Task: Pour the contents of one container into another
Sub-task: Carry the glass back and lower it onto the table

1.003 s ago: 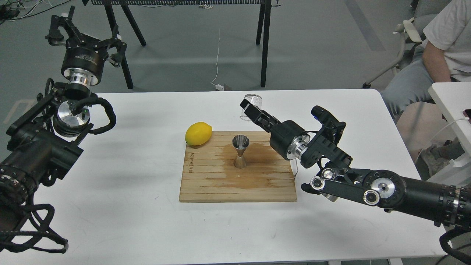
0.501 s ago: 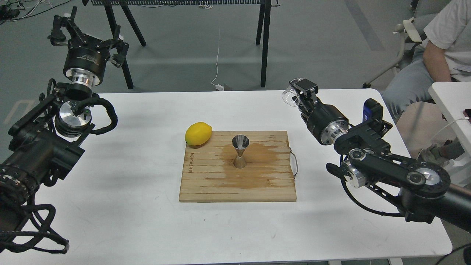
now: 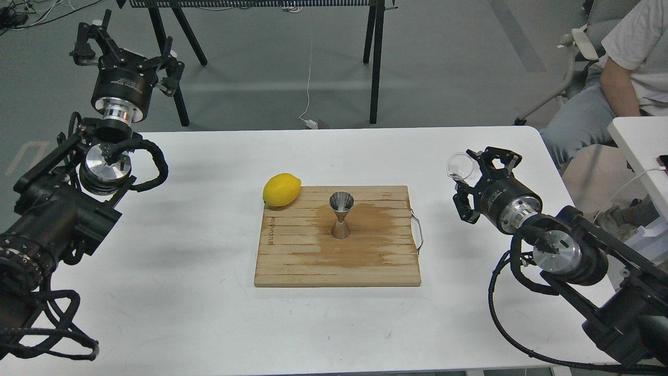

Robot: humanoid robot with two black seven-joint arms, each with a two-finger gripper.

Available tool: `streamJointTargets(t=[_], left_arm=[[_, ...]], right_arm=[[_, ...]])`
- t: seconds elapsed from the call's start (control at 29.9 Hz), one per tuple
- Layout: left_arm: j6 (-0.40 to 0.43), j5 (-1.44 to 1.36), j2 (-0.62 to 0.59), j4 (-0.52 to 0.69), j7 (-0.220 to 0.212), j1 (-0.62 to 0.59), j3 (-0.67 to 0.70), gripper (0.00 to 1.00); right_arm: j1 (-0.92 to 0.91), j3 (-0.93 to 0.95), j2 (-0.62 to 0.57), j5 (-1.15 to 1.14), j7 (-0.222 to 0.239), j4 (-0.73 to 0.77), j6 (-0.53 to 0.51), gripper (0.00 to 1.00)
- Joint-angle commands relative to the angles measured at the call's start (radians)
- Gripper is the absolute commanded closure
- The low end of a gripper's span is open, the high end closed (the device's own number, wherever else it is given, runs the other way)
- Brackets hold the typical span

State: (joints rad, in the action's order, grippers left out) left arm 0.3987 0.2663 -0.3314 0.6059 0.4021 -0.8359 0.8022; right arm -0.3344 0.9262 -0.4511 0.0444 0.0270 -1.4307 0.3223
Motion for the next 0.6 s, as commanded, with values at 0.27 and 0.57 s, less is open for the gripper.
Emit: streamJointTargets(t=[0.27,0.57], left_arm=[[-0.003,-0.004,0.049,0.000,0.001,0.001,-0.014,0.00],[-0.001,-0.004,0.048,0.000,0.001,0.003,-0.015,0.00]], right_arm=[[0.094,0.190,0.037,0.314,0.231,0.286,-0.187,0.63],[0.084,0.198,0.081,0.414,0.303,0.458,-0.399,0.63]])
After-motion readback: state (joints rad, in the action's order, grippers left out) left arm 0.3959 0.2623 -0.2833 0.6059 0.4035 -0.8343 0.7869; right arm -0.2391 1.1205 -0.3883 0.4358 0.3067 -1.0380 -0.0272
